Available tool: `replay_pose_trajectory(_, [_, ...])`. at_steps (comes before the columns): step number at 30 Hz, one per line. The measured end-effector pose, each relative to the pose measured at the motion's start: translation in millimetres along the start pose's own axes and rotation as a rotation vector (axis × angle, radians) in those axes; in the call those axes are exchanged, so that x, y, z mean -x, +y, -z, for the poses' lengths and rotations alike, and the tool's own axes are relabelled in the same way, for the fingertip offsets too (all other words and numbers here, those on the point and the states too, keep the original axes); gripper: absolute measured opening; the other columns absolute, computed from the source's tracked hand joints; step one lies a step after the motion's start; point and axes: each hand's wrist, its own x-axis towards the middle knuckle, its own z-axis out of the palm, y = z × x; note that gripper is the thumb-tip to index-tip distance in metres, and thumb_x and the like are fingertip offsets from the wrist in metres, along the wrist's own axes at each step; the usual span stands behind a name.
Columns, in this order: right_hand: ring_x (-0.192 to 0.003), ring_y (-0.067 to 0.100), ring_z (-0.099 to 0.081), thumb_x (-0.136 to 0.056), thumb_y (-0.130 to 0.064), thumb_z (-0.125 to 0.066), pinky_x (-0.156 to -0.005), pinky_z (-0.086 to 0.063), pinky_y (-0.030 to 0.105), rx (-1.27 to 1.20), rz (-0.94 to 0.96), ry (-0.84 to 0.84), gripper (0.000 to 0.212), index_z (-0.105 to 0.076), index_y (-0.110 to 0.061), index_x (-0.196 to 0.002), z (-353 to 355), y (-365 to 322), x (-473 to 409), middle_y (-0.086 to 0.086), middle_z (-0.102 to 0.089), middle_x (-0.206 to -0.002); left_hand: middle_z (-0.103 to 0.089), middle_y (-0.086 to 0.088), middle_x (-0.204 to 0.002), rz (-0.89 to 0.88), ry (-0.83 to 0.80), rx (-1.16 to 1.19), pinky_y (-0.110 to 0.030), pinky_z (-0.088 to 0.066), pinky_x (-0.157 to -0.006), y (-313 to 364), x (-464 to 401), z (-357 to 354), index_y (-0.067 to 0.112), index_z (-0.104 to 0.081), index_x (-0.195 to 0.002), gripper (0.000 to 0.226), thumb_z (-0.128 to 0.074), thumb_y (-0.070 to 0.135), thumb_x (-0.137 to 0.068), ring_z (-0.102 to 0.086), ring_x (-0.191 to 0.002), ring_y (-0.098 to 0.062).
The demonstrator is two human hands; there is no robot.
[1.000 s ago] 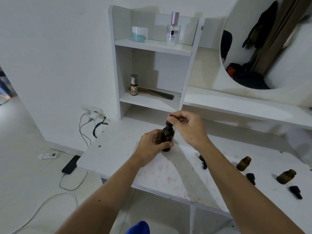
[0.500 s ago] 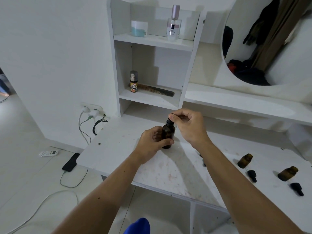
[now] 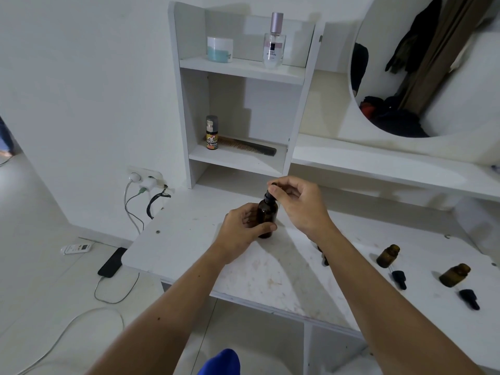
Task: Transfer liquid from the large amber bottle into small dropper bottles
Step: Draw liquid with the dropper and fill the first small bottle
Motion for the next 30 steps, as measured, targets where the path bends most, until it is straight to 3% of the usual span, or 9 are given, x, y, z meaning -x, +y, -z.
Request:
replay_pose_trajectory(8, [-0.091,0.014,-0.078,-0.101,-0.013,-0.071,-0.094,-0.061,0.027,-0.064,0.113,0.067,0.008,-0.077,-0.015,-0.106,12.0,-33.1,-3.8,0.001,-0.080,-0.093,-0.079,0.006,-0.107,-0.013,0.038,-0.011,-0.042,-0.059,-0.101,-0.9,3.5,-4.2,0.020,-0.073,-0.120,0.049,-0.092,0.029,-0.076,-0.075,-0.104,-0.012])
replay_pose_trajectory(13, [-0.088,0.004,-0.075,-0.100,-0.014,-0.072,-0.084,-0.056,0.014,-0.013,0.190,0.127,0.009,-0.078,-0.015,-0.107,24.4,-57.6,-8.8,-0.003,-0.079,-0.095,-0.079,0.007,-0.107,-0.001,0.060,-0.047,-0.042,-0.060,-0.100,3.5,7.9,-6.4,0.021,-0.073,-0.120,0.050,-0.091,0.036,-0.075,-0.075,-0.103,-0.011])
replay_pose_trajectory(15, [-0.096,0.011,-0.076,-0.100,-0.017,-0.072,-0.088,-0.057,0.018,0.001,0.202,0.150,0.009,-0.078,-0.019,-0.108,30.4,-63.6,-10.7,-0.003,-0.080,-0.098,-0.079,0.007,-0.109,0.010,0.060,-0.047,-0.042,-0.059,-0.100,4.3,9.2,-6.6,0.020,-0.072,-0.121,0.051,-0.091,0.034,-0.076,-0.074,-0.105,-0.011])
replay_pose_trajectory(19, [-0.102,0.020,-0.077,-0.100,-0.019,-0.073,-0.097,-0.061,0.029,-0.021,0.213,0.177,0.011,-0.078,-0.020,-0.109,43.9,-68.7,-5.8,0.001,-0.081,-0.101,-0.074,0.006,-0.121,0.035,0.065,-0.073,-0.042,-0.056,-0.106,8.4,14.8,-7.2,0.021,-0.065,-0.133,0.070,-0.093,0.041,-0.072,-0.070,-0.115,-0.013])
replay_pose_trajectory(22, [-0.100,0.018,-0.077,-0.099,-0.017,-0.074,-0.098,-0.061,0.030,-0.031,0.209,0.192,0.009,-0.078,-0.021,-0.107,55.6,-66.0,5.9,-0.001,-0.081,-0.099,-0.064,0.006,-0.136,0.031,0.114,-0.128,-0.033,-0.051,-0.110,12.2,26.3,-9.3,0.019,-0.052,-0.144,0.083,-0.093,0.037,-0.074,-0.062,-0.124,-0.014])
replay_pose_trajectory(27, [-0.101,0.018,-0.078,-0.099,-0.014,-0.073,-0.101,-0.060,0.036,-0.062,0.178,0.243,0.011,-0.079,-0.022,-0.105,84.9,-46.7,28.0,0.001,-0.081,-0.101,-0.066,0.004,-0.116,0.024,0.306,-0.140,-0.017,-0.055,-0.085,12.6,57.6,-15.6,0.018,-0.054,-0.131,0.077,-0.096,0.036,-0.070,-0.066,-0.101,-0.012])
replay_pose_trajectory(30, [-0.100,0.017,-0.079,-0.100,-0.013,-0.073,-0.101,-0.060,0.036,-0.074,0.151,0.282,0.011,-0.078,-0.021,-0.105,103.2,-32.7,40.1,0.000,-0.081,-0.101,-0.070,0.005,-0.102,0.020,0.316,-0.123,-0.018,-0.057,-0.076,16.1,67.4,-25.2,0.017,-0.059,-0.118,0.061,-0.095,0.036,-0.072,-0.068,-0.089,-0.014])
